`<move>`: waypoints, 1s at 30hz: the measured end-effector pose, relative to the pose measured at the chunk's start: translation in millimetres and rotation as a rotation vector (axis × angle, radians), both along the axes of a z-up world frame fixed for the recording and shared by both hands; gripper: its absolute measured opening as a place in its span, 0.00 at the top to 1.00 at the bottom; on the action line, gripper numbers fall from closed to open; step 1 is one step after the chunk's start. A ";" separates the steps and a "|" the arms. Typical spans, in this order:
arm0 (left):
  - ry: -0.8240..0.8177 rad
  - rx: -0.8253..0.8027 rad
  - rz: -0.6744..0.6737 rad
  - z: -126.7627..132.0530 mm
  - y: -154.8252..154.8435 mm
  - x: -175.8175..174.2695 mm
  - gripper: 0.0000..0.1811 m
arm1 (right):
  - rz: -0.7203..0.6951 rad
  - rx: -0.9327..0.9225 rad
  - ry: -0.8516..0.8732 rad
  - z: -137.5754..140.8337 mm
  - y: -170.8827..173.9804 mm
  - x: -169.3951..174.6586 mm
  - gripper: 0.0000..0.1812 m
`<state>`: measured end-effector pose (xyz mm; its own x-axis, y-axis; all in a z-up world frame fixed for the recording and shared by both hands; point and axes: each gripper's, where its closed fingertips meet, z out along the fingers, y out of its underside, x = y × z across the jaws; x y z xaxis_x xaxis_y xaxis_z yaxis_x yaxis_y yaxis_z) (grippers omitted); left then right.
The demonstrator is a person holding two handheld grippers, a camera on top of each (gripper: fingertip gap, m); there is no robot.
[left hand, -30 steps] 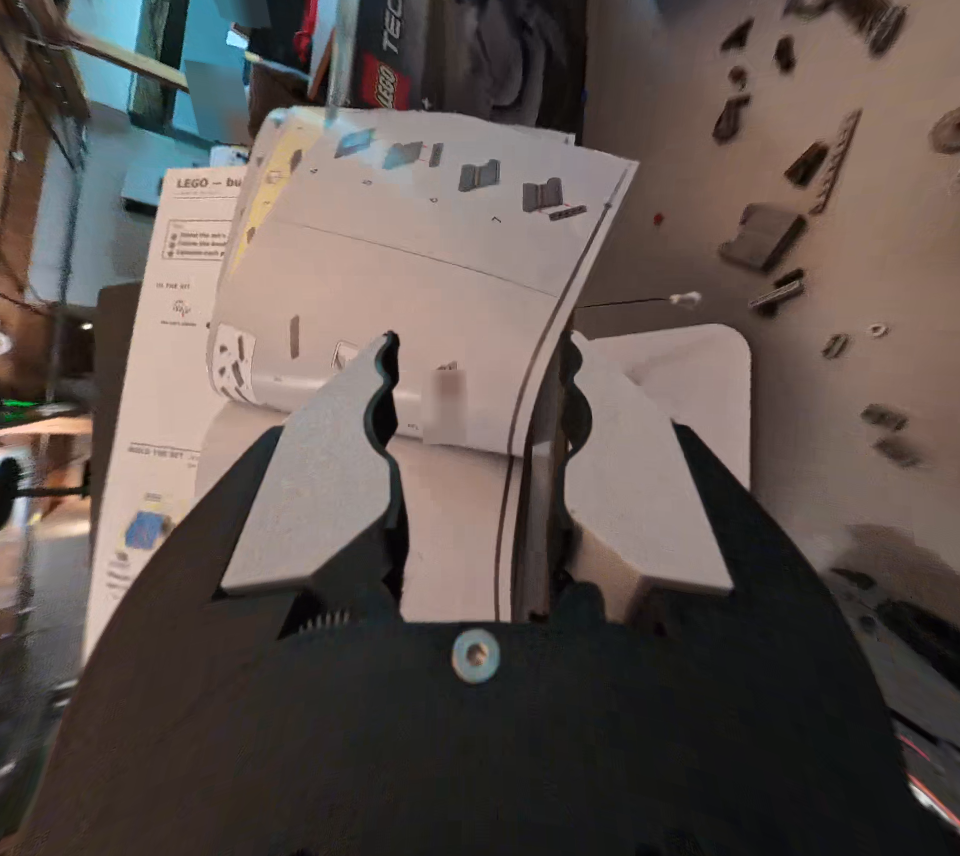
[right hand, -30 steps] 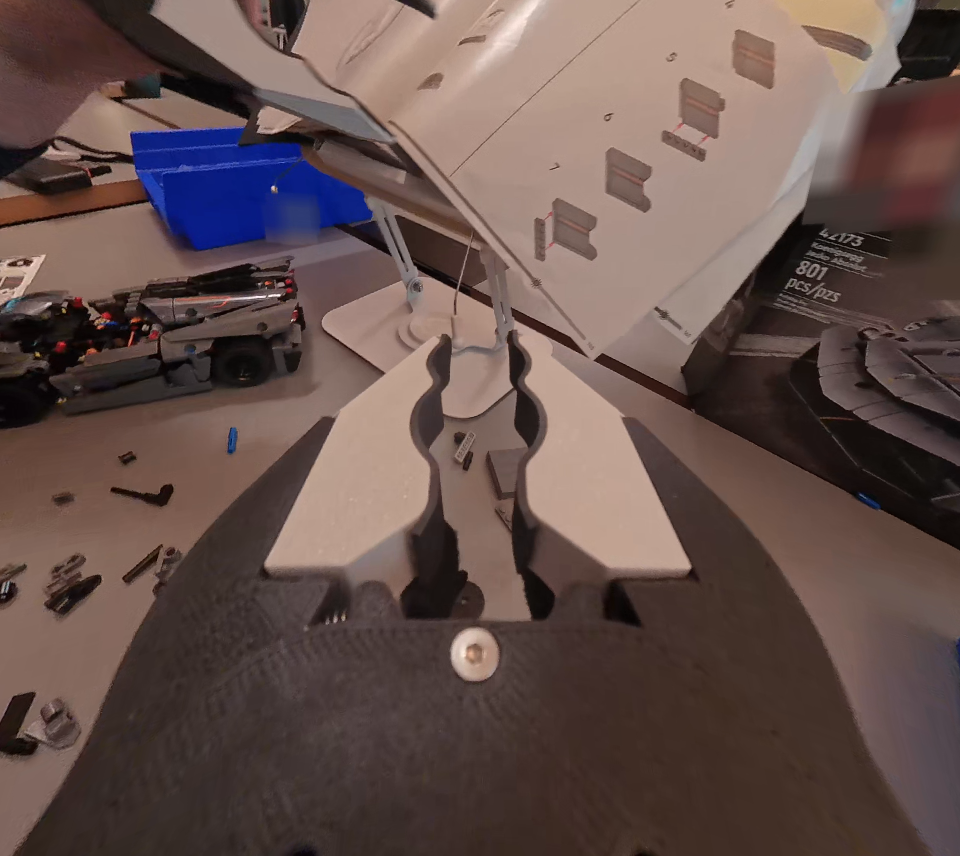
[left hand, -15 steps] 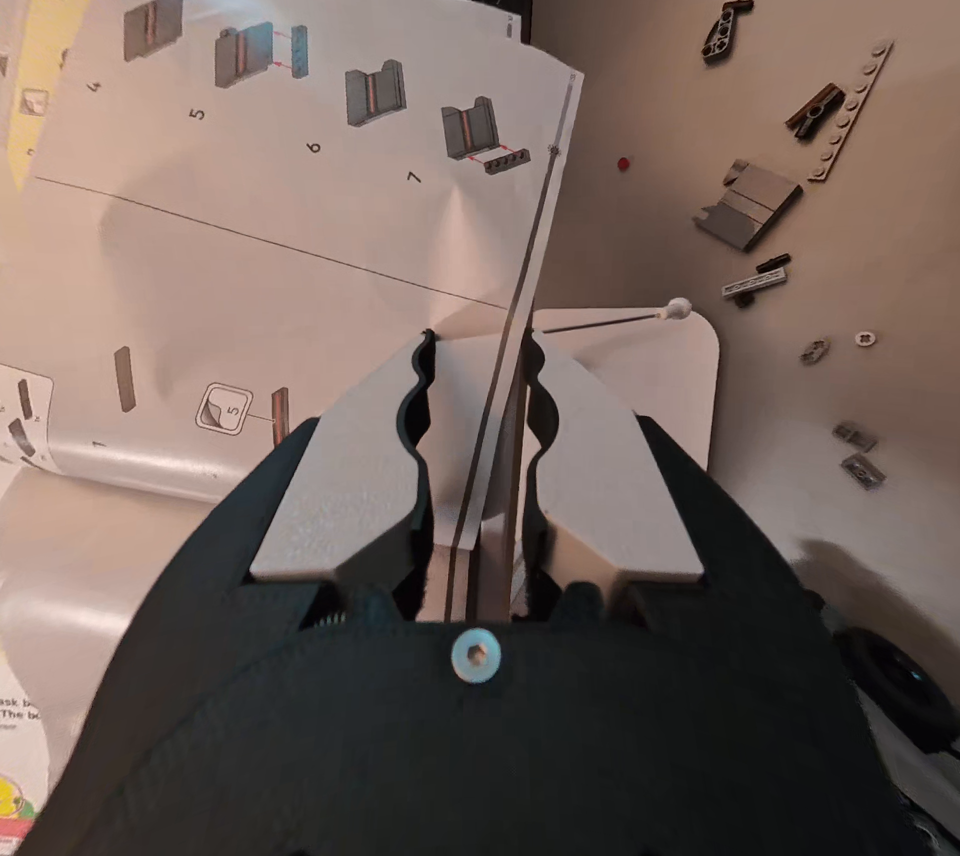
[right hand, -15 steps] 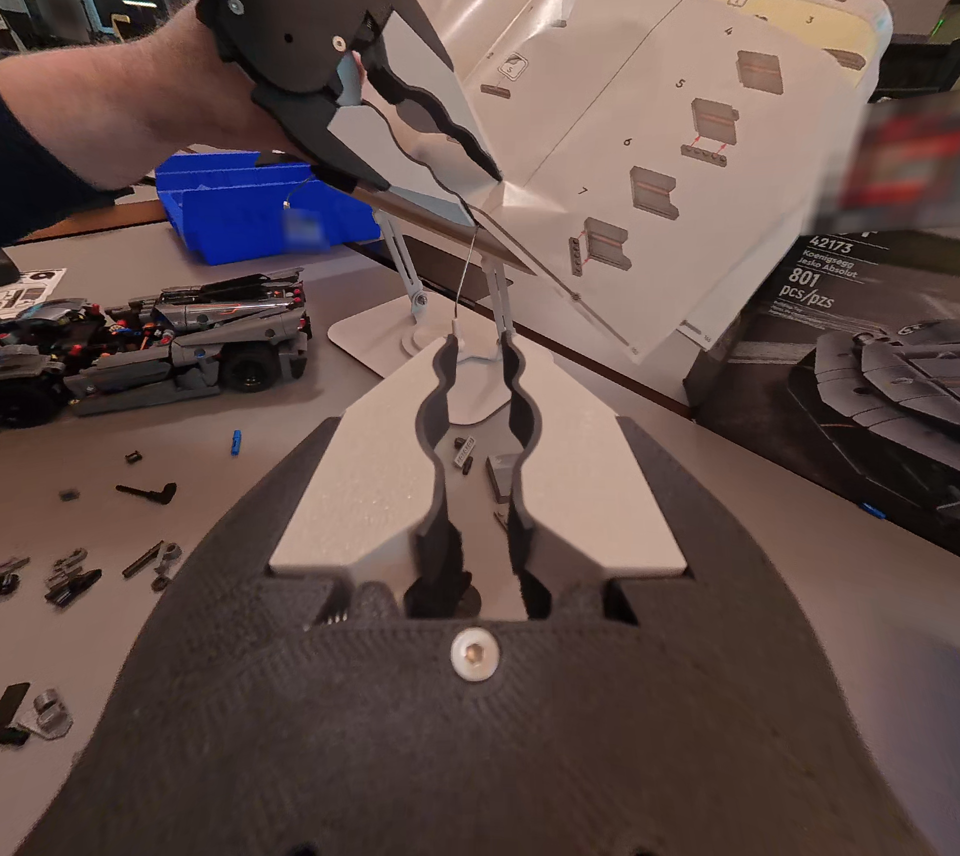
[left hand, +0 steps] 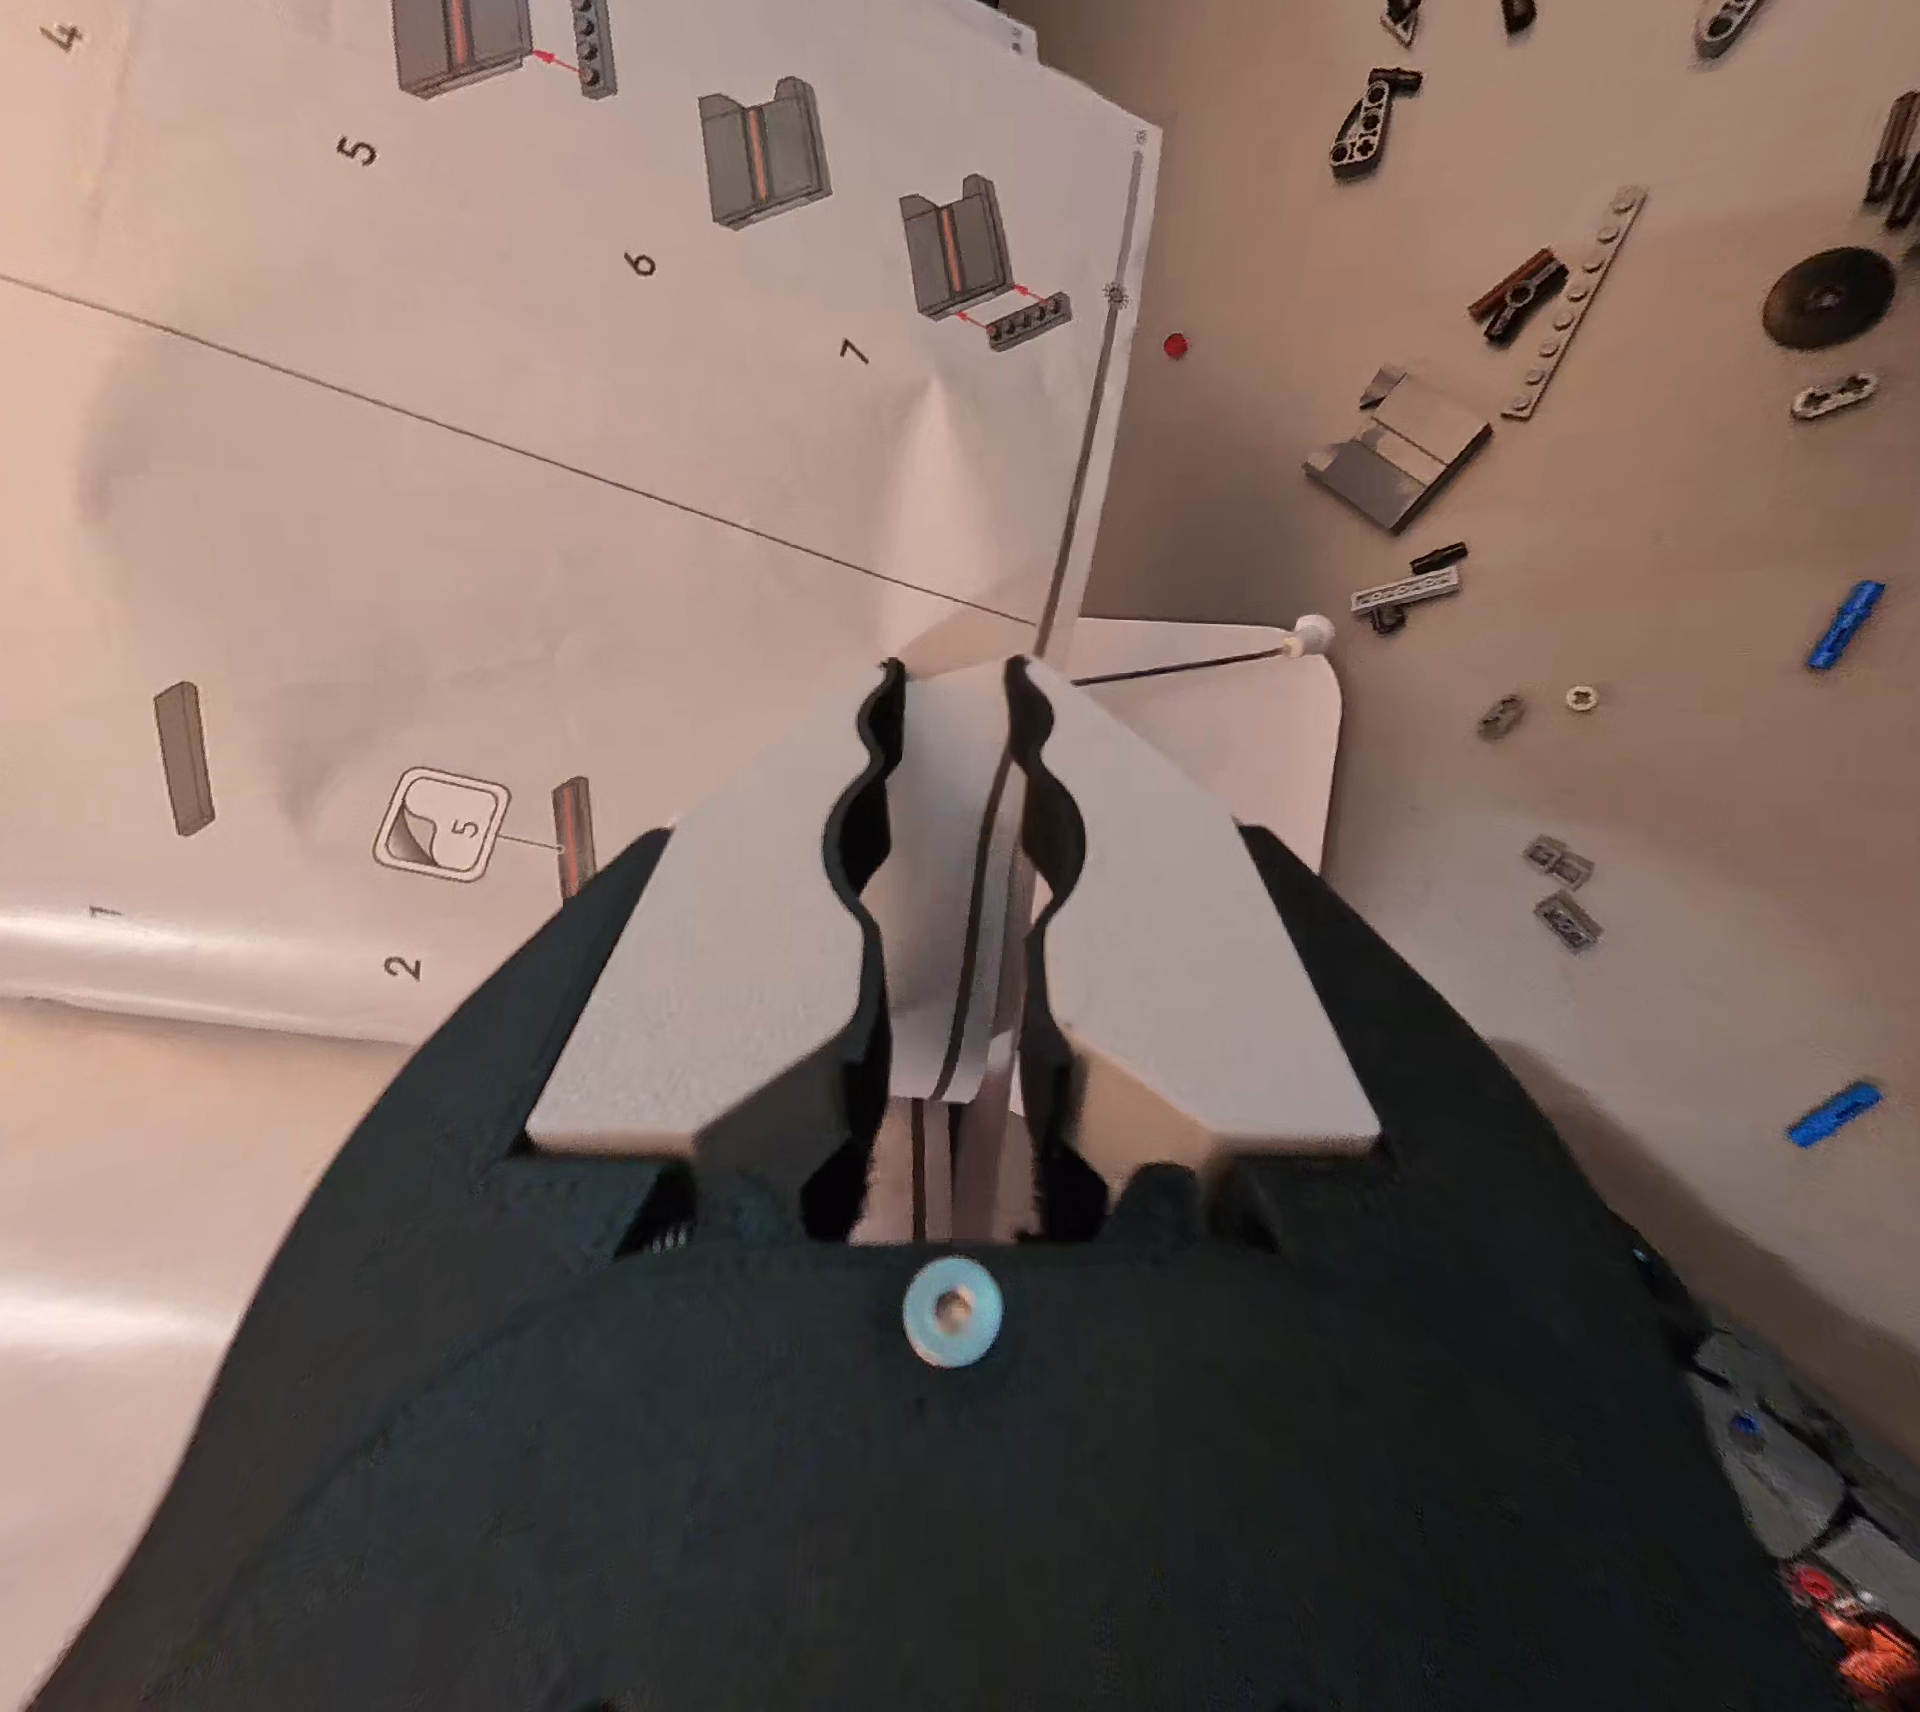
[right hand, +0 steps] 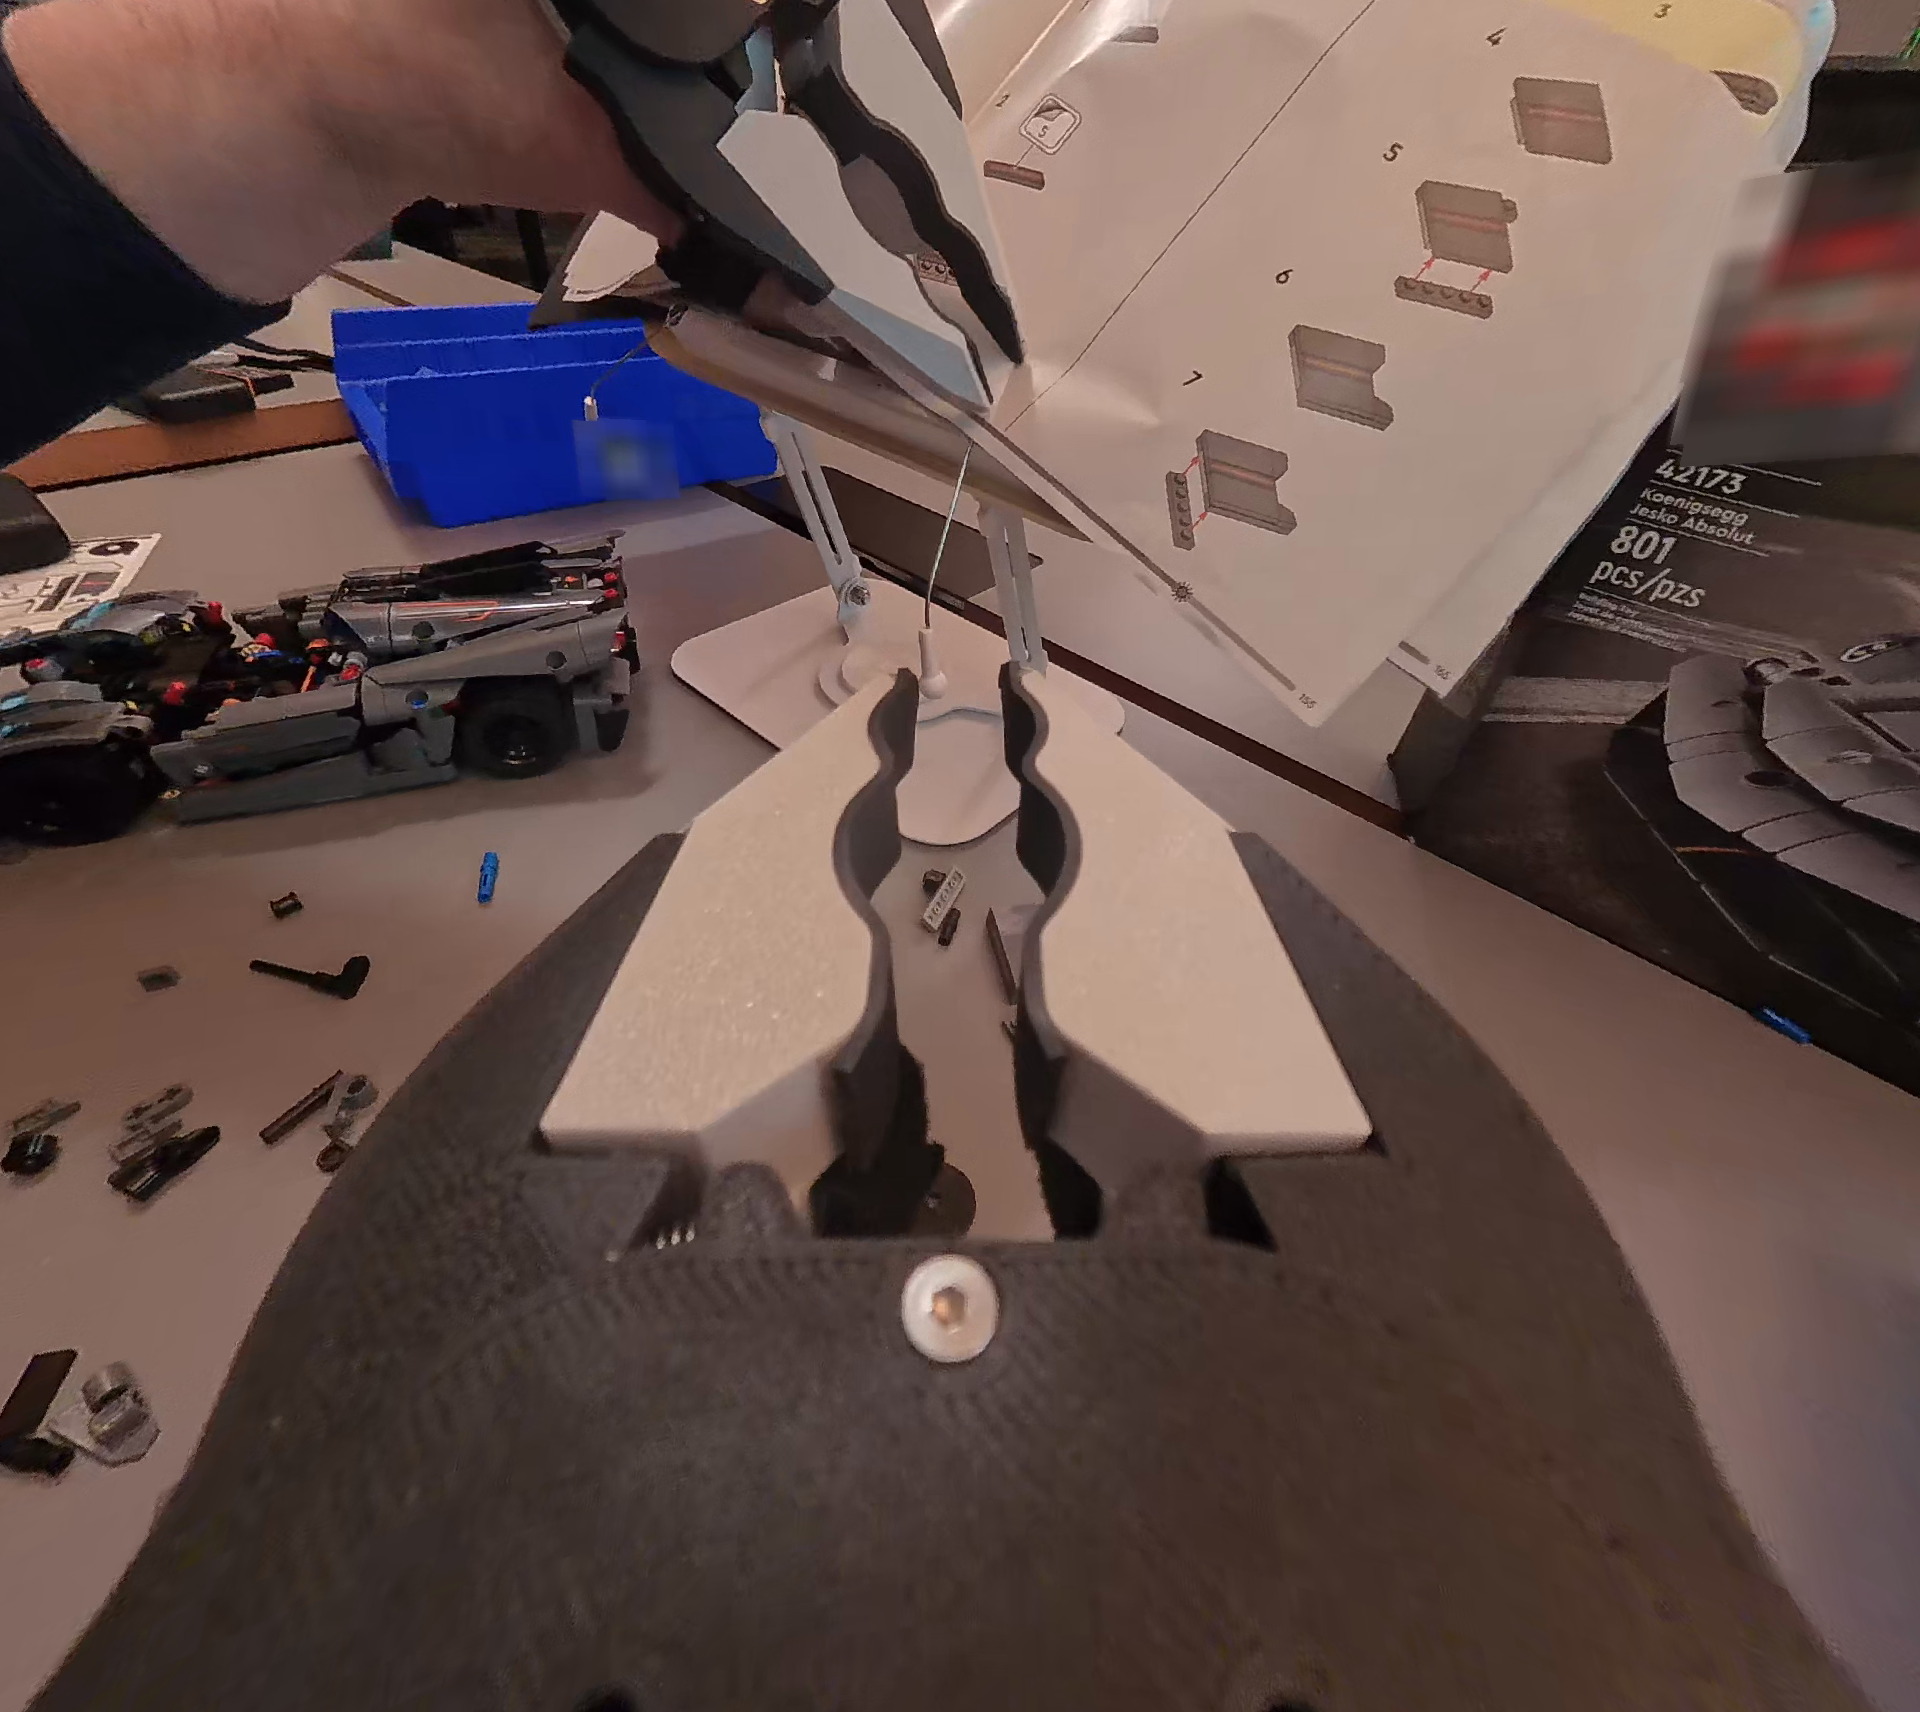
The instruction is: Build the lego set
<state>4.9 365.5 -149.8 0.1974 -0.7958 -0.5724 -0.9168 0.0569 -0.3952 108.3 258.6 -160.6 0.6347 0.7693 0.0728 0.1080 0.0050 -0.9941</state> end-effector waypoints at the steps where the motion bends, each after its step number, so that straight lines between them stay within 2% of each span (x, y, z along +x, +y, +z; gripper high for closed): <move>1: -0.008 -0.009 0.000 0.5 0.8 -0.4 0.92 | 0.000 -0.003 0.004 -0.1 0.3 0.6 0.93; 2: -0.018 -0.011 -0.002 1.5 1.5 -0.4 0.93 | 0.000 -0.006 0.006 -0.4 0.7 1.2 0.92; 5: -0.010 -0.006 -0.025 -0.4 -2.1 0.1 0.89 | 0.001 -0.013 0.004 -2.6 1.6 1.1 0.92; 8: 0.042 0.034 -0.051 -6.5 -6.1 0.2 0.78 | 0.006 -0.017 0.001 -4.3 1.6 -0.4 0.92; 10: 0.092 0.108 -0.060 -8.1 -4.3 -1.0 0.78 | 0.010 -0.014 0.000 -4.2 0.7 -1.5 0.93; 12: 0.121 0.170 -0.056 -5.1 -0.8 -2.3 0.84 | 0.012 -0.012 -0.003 -4.0 -0.2 -2.4 0.93; 30: -0.168 -0.185 -0.030 -2.9 -6.9 -1.3 0.90 | 0.028 -0.020 0.008 -3.9 -2.1 -3.7 0.93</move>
<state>3.6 358.5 -152.7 0.2525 -0.8907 -0.3780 -0.8365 -0.0045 -0.5480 104.6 256.5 -164.5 0.6133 0.7881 0.0518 0.0999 -0.0124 -0.9949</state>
